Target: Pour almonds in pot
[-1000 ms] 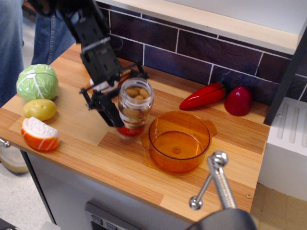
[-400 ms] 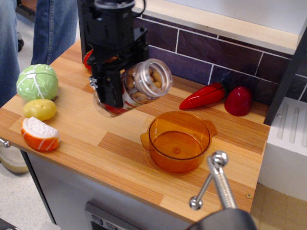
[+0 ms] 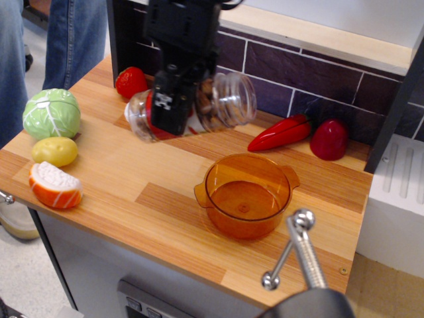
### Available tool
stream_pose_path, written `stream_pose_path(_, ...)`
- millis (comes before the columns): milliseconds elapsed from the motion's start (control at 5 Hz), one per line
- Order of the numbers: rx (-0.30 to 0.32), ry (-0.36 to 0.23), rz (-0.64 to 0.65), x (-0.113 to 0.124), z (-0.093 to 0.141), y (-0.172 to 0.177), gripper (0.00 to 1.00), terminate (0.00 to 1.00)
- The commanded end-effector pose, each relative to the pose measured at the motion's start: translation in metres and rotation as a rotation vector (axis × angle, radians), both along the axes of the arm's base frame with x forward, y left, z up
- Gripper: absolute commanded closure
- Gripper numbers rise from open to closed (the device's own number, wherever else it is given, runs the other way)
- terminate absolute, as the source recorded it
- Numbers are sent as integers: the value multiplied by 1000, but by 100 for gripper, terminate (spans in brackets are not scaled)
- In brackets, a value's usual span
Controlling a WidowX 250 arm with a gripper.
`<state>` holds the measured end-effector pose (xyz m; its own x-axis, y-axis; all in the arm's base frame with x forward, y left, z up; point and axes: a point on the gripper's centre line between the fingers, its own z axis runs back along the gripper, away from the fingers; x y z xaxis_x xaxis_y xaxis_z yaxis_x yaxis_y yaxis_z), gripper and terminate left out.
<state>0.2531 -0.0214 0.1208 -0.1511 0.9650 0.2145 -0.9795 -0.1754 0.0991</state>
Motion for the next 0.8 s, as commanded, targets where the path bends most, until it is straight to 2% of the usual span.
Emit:
stream_pose_path(0,159,10,108,6,-6,10,100,0)
stream_pose_path(200,220,30,139,8,-15,13,100,0)
stream_pose_path(400,256,52,159,8,-16,4,100,0)
stream_pose_path(600,309,85,172,-1,-20,-11,100,0)
